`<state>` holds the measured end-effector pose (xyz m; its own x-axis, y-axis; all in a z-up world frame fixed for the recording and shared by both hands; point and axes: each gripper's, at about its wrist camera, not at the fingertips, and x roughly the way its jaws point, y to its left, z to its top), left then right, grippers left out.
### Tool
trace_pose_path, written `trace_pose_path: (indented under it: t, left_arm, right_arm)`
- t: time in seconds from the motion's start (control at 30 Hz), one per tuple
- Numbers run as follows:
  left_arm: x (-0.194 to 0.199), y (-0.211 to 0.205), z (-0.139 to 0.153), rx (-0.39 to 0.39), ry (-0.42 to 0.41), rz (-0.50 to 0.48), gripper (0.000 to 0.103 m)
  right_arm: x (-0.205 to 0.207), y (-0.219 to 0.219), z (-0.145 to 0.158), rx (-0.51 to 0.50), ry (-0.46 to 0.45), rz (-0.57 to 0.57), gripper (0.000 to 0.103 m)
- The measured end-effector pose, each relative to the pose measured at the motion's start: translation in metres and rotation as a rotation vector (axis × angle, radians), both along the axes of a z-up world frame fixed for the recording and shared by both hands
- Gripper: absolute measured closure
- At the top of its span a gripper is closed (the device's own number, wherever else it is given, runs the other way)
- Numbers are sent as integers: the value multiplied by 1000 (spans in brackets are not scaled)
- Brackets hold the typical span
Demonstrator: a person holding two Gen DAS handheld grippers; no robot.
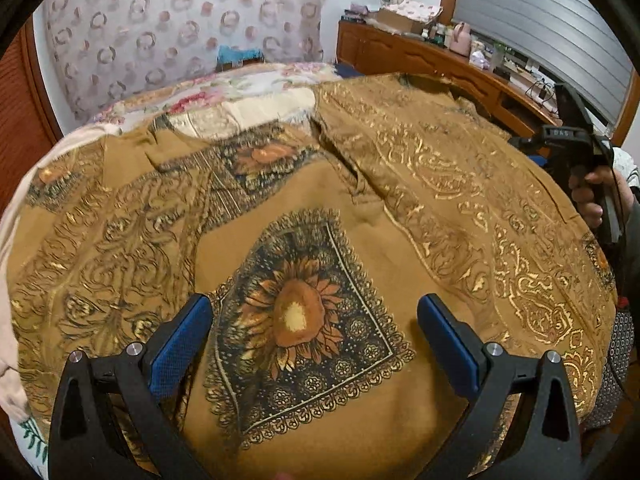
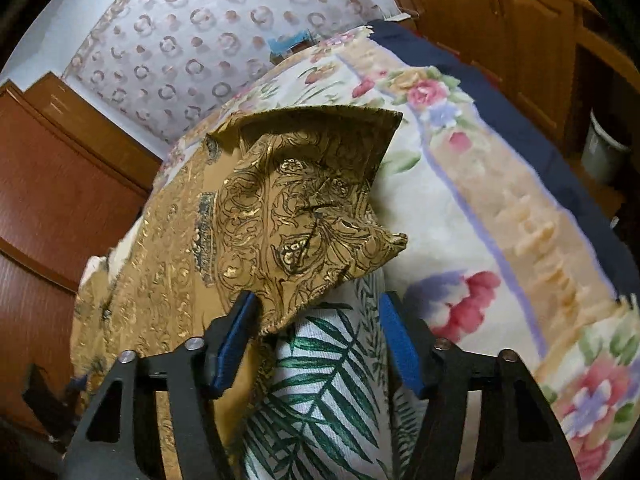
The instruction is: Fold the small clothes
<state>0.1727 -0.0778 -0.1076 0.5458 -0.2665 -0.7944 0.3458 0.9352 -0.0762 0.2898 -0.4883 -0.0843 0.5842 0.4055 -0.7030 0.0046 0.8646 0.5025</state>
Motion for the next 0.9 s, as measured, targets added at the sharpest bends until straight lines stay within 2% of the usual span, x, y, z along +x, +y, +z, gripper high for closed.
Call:
trace_pose_path:
  t: [0.03,0.17,0.2,0.27,0.3,0.37,0.5,0.57,0.67,0.77,0.9]
  left_arm:
    - [0,-2,0,10,-3,-3,0]
    - [-2,-11,-2,69,-9,-13,0]
    - [-2,-10,-2,68,-8,-12,0]
    - [-2,-10,-2,65,-6,-16,0]
    - [-2,-9,-2,65,-5,-20,0]
    - [-2,-8,-2,65,-5,-22,0]
    - [-3,-8,-2,65,-3,-23,0]
    - [-4,-9,-2,67,-5,-22,0]
    - [-7,-8,2,49,-20,-16,0]
    - [-15,-4,14,30,-75,5,0]
    - [-27,2,38,-29,-131,18,0]
  right_arm:
    - [0,-2,1,7,-1,-1,48]
    - [3,2,10,-23,-24,1,73]
    - [3,3,14,-53,-35,-4,80]
    - [0,9,24,-135,-71,-25,89]
    - [-1,15,28,-192,-90,-33,98]
    - [-6,29,37,-278,-142,-35,98]
    - [-27,64,65,-430,-320,-11,99]
    - [-39,80,76,-466,-397,18,99]
    - [-64,112,90,-488,-503,123,99]
    - [-85,139,88,-478,-541,230,99]
    - [-104,164,69,-452,-503,349,99]
